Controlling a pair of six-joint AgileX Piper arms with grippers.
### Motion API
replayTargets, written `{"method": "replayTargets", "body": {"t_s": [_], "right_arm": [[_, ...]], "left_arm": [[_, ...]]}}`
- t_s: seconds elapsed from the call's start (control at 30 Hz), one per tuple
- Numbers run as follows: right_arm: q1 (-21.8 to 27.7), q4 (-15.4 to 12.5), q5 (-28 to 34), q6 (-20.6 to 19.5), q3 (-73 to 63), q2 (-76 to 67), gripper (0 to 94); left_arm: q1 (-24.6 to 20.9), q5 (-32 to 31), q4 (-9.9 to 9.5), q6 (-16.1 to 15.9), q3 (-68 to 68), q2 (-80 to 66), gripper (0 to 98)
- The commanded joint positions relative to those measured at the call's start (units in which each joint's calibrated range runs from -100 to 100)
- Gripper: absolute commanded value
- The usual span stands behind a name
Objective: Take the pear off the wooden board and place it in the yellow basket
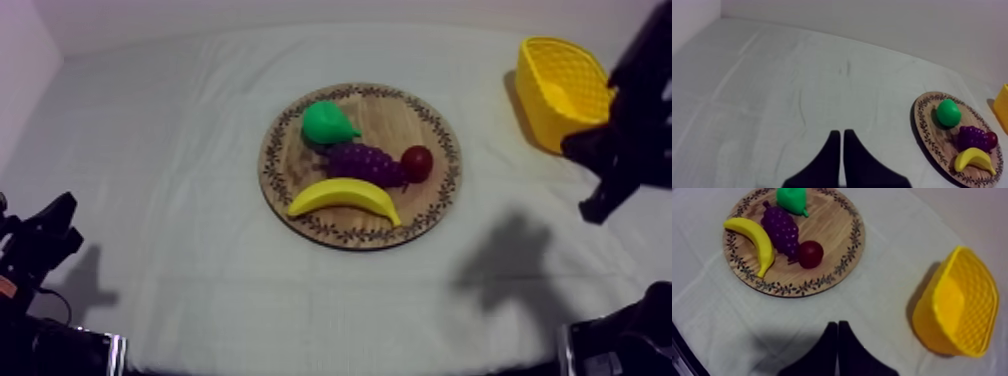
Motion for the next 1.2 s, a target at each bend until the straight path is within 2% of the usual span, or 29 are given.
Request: {"method": "replayTargets", "body": {"t_s": [0.0, 0.3, 0.4, 0.83, 1.03, 1.17], "right_arm": [[-0.15, -0.69, 3.09, 4.73, -13.60, 10.32, 0.4], [-0.77, -4.24, 17.21, 14.09, -42.07, 29.02, 0.4], [-2.01, -4.44, 21.39, 15.87, -50.29, 34.68, 0.4], [-6.79, -4.60, 33.38, 19.05, -77.32, 60.00, 1.0], [-7.01, -3.88, 35.11, 19.55, -85.94, 69.21, 2.4], [-6.57, -3.34, 35.37, 20.25, -89.30, 73.34, 8.0]], "left_arm": [[0.02, 0.00, -0.02, 0.00, -0.02, 0.00, 0.1], [0.02, 0.00, -0.02, -0.01, -0.02, 0.00, 0.1], [0.02, 0.00, -0.02, -0.01, -0.02, 0.00, 0.1], [0.02, 0.00, -0.02, 0.00, -0.02, 0.00, 0.1], [0.02, 0.00, -0.02, 0.00, -0.02, 0.00, 0.1], [0.02, 0.00, -0.02, -0.01, -0.02, 0.00, 0.1]]}}
